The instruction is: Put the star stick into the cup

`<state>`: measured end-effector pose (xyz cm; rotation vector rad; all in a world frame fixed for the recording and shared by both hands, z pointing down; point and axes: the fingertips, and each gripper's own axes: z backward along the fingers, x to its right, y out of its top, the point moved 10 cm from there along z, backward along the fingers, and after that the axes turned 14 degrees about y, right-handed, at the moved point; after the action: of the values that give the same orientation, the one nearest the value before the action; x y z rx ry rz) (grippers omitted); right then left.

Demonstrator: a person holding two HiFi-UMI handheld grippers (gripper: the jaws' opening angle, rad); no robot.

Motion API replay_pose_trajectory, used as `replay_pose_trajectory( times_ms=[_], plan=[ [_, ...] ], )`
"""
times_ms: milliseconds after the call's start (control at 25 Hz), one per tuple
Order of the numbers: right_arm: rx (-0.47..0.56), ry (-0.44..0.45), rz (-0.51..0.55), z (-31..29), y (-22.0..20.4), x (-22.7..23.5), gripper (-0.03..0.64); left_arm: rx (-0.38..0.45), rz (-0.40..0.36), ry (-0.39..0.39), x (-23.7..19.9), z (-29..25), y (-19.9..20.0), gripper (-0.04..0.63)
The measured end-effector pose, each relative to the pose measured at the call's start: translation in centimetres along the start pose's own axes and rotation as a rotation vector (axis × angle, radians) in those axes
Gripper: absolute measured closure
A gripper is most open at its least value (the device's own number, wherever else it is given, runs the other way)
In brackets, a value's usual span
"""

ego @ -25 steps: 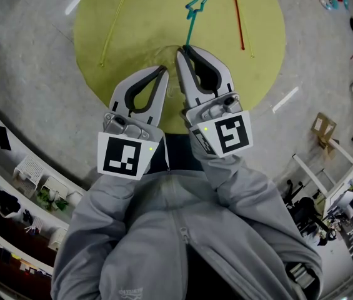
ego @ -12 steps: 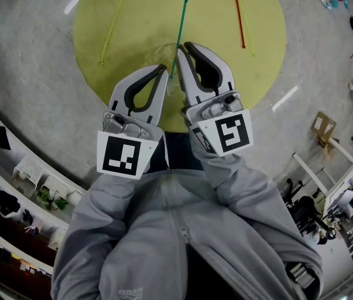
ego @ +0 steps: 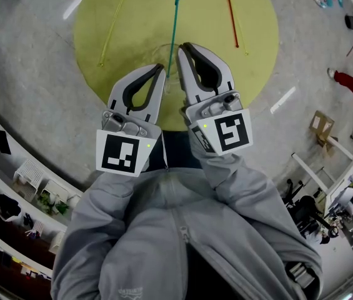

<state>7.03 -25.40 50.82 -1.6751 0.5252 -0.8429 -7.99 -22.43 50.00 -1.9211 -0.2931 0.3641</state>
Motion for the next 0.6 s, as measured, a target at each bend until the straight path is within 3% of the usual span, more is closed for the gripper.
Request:
replay_pose_trajectory(
  times_ms=[600],
  plan=[
    [-0.015,-0.023,0.084,3.5,9.4,-3.4,0.583,0.131,-0.017,0.012,1.5,3.7,8.8,0.577]
  ],
)
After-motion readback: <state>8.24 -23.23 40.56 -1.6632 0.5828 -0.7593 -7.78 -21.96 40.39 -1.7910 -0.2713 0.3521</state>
